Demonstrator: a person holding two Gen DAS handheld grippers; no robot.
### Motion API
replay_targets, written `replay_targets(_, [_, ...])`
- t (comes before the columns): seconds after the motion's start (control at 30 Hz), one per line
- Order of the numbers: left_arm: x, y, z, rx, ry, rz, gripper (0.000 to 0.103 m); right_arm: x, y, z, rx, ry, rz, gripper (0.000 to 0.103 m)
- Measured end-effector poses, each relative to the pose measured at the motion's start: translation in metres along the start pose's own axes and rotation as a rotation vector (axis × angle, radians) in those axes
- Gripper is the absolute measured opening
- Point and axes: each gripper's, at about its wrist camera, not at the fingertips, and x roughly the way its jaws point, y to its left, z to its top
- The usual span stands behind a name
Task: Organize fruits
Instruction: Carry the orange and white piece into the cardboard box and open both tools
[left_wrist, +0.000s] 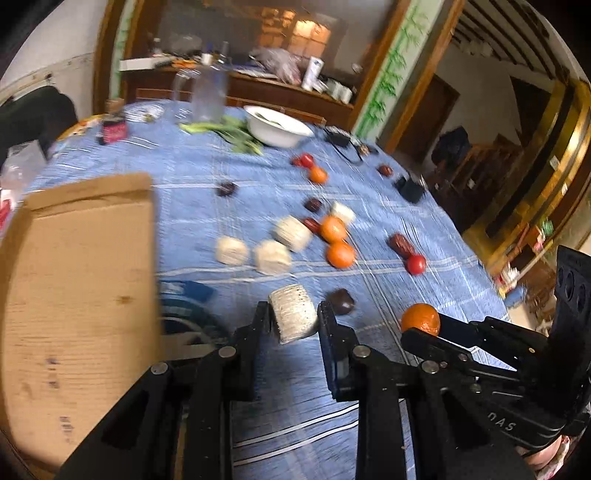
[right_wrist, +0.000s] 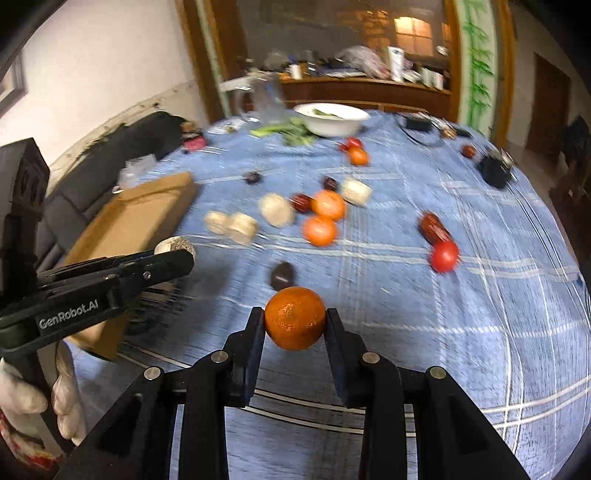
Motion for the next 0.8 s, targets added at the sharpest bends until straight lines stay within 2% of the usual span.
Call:
replay_targets(0.1, [-0.026, 0.024, 0.010, -0.027, -0.034, 0.033, 0.025, -0.002, 0.026, 0.019, -0.041, -0.014, 0.076, 0.035])
replay_targets(0.33, [-0.093, 0.080, 0.059, 0.017, -0.153, 0.243, 0.025, 0.002, 0.090, 0.101, -0.086, -0.056, 0.269, 0.035])
replay_targets(0.4, [-0.098, 0.099, 0.074, 0.008, -0.170, 0.291, 0.025, 0.009, 0.109, 0.125, -0.089, -0.060, 0.307, 0.035])
replay_targets(0.53, [-0.080, 0.139, 0.092, -0.039, -0.141, 0.328, 0.025, 0.045, 0.140, 0.153, -0.096, -0.037, 0.310, 0.035])
replay_targets(0.8, [-0.002, 0.197, 0.090, -0.142, 0.032, 0.345, 0.025, 0.157, 0.171, 0.143, -0.111, 0.124, 0.261, 0.036])
